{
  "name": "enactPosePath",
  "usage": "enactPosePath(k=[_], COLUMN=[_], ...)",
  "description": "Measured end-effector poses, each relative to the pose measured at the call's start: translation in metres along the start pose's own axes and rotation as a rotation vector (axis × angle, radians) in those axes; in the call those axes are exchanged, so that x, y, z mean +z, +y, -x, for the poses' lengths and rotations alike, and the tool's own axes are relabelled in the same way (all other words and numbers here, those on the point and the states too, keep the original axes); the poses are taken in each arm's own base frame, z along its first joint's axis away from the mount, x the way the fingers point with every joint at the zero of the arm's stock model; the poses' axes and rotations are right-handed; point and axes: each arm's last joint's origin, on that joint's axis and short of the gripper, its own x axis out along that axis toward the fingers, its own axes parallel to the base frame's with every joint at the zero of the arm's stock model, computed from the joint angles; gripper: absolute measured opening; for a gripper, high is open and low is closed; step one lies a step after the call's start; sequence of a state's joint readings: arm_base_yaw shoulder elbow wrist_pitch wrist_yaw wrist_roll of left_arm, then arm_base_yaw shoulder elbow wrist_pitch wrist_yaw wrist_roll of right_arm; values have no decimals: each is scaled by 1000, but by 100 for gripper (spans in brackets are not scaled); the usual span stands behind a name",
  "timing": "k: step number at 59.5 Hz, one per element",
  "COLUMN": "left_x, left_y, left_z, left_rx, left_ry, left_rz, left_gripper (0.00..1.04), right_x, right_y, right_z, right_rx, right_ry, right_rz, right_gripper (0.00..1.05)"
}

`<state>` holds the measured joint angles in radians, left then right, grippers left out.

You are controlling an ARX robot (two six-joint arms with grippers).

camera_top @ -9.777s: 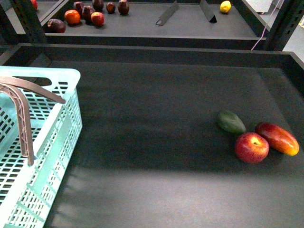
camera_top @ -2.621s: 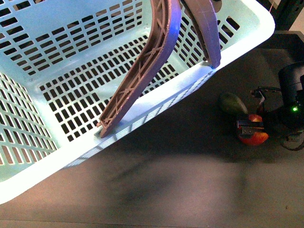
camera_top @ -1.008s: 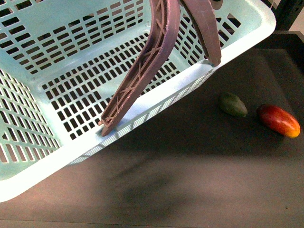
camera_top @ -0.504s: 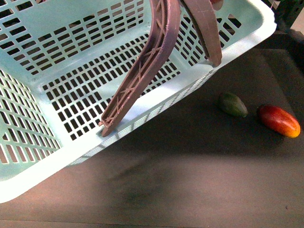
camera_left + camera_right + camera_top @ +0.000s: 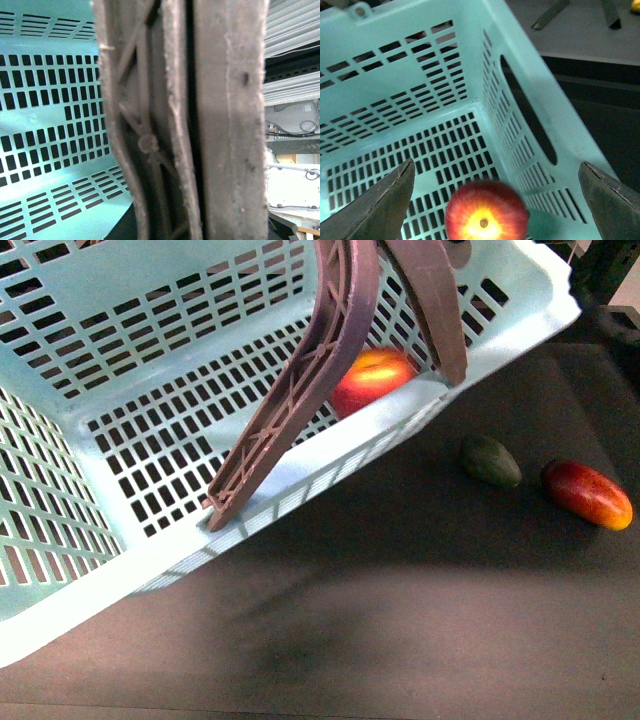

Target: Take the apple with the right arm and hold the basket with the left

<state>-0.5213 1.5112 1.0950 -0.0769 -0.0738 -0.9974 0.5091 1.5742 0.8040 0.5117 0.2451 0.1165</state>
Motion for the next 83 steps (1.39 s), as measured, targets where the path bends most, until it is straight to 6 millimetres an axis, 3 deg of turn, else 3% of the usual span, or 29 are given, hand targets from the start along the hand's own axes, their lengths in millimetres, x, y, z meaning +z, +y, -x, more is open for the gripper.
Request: enactPosePath(k=[17, 26, 37, 62, 69, 83], left_x=[0, 0, 0, 0, 0, 0], left_y=[2, 2, 2, 2, 2, 2], left_z=[0, 0, 0, 0, 0, 0], left_rx=[20, 8, 8, 8, 7, 9], left_ry=[-21, -3, -3, -4, -2, -5], left_rz=[-7, -1, 2, 2, 3, 2], left_gripper=[14, 14, 14, 14, 14, 14], right_x=[-2, -29, -53, -76, -86, -89], right_y=[-48, -79, -93, -108, -110, -119], right_z=[37, 55, 80, 128, 136, 155], right_rx=[-327, -518, -246, -244, -243, -247], right_ry=[-170, -184, -237, -260, -231, -239], right_rz=[-105, -119, -13, 19, 17, 15], right_gripper=[96, 96, 67, 2, 2, 2])
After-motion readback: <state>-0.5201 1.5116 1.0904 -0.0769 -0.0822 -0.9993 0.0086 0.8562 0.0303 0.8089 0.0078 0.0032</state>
